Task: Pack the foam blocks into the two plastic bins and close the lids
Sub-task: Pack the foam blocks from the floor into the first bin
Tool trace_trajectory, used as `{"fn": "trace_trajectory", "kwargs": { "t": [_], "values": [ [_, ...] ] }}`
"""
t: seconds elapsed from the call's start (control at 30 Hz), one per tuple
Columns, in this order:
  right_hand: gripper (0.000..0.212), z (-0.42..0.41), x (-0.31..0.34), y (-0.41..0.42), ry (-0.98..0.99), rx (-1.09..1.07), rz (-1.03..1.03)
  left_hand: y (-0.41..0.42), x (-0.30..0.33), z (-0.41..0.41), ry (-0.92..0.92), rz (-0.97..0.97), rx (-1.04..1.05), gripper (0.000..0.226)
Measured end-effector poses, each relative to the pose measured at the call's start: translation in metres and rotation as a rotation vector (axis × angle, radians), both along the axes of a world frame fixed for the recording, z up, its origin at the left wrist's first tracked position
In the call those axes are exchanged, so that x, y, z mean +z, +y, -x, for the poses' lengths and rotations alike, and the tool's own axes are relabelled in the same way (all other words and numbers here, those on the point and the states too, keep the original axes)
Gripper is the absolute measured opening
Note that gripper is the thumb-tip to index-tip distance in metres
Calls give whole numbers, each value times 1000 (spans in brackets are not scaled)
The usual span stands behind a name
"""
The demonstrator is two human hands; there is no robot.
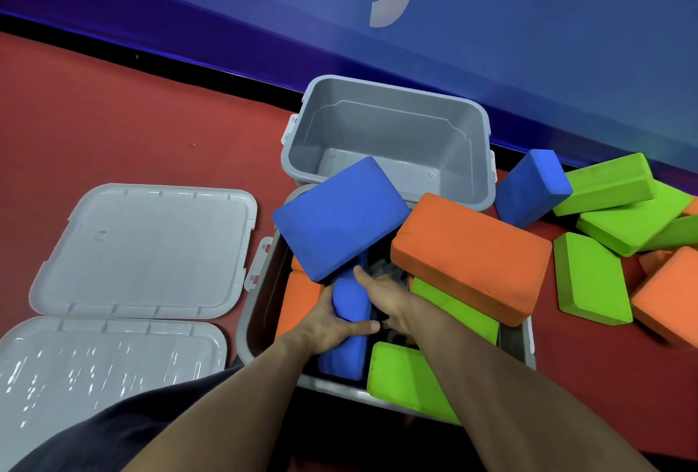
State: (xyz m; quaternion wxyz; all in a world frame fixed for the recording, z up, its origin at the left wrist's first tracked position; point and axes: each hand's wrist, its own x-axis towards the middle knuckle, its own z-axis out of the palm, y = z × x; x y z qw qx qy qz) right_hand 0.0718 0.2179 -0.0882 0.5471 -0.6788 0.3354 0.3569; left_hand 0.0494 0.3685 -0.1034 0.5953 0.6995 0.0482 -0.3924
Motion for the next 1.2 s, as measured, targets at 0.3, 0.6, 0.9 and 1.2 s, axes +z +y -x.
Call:
{"fn": "trace_trajectory", "kwargs": {
  "t": [0.3, 0.6, 0.9, 1.2],
  "values": [
    [81, -28, -28, -7, -50, -19, 15, 10, -8, -11, 81, -37, 27, 87],
    [83, -44, -56, -15, -62, 68, 55, 8, -11, -15, 64, -65, 46, 78],
    [75, -33, -63, -13, -158, -190, 3, 6, 1, -16, 46, -200, -2, 93],
    [58, -30, -58, -12, -194, -300, -34, -9, 17, -31, -19, -475, -120, 93]
  ]
}}
